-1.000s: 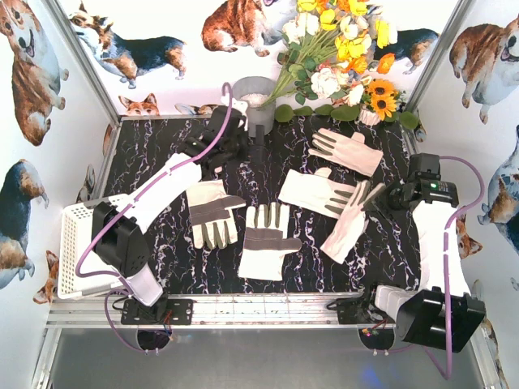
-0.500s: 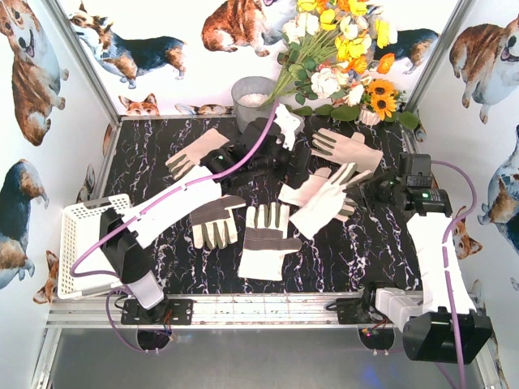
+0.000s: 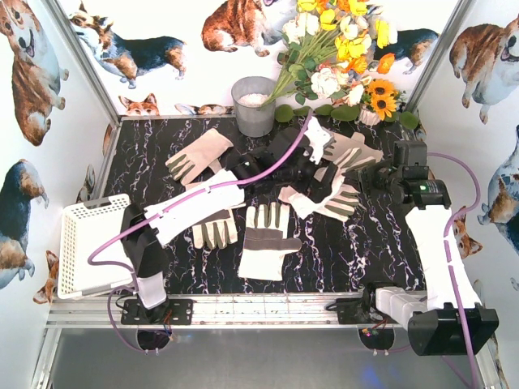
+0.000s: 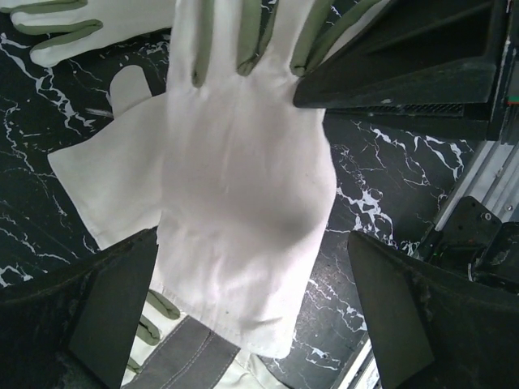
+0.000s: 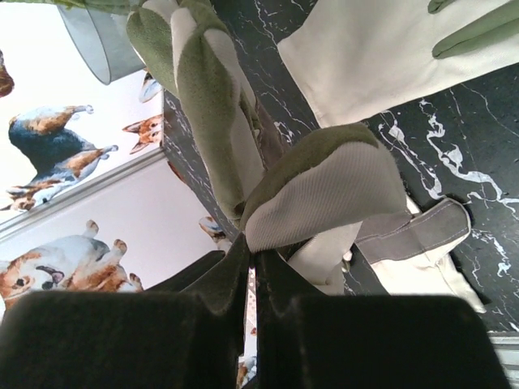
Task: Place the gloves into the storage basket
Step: Adjust the glove.
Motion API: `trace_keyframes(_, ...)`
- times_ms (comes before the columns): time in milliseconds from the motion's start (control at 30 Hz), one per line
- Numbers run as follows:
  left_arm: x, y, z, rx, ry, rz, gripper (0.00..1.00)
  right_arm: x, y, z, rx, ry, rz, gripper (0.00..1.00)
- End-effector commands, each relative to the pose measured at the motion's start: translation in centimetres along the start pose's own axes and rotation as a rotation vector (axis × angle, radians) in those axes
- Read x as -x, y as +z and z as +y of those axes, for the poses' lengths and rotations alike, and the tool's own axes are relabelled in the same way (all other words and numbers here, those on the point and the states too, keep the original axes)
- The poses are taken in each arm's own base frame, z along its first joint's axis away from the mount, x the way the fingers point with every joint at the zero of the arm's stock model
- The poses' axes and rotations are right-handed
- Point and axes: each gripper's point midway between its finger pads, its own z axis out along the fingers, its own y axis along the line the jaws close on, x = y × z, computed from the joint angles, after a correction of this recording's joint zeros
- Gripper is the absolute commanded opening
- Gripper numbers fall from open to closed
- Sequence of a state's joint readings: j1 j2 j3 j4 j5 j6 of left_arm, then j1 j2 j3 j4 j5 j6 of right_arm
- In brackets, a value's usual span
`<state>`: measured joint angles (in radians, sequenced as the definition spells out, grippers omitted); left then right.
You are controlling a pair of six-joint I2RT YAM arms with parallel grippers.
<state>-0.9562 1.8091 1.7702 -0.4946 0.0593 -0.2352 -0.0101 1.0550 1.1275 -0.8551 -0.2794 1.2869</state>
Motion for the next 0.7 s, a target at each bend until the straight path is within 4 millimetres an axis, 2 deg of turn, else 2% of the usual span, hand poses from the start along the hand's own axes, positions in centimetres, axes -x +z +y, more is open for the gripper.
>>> trace_keyframes(0, 1.3, 0.4, -1.5, -0.025, 0.035, -0.026, 0.96, 0.7, -0.9, 3.2, 0.085, 0.015, -0.057, 0.00)
trace_keyframes(200, 0.8, 1.0, -2.5, -0.040, 0.045, -0.011, 0.96, 0.6, -0.8, 3.5, 0.077, 0.020, -0.065, 0.00)
trace_keyframes(533, -0.1, 2.0, -1.6, 0.024, 0.008, 0.019, 0.96, -0.3, 0.2, 4.7, 0.095, 0.008, -0.031, 0.00)
trace_keyframes(667, -0.7, 2.5, 0.2, 0.124, -0.006, 0.048, 0.91, -0.7, 1.3, 5.0, 0.086, 0.001, -0.009, 0.00)
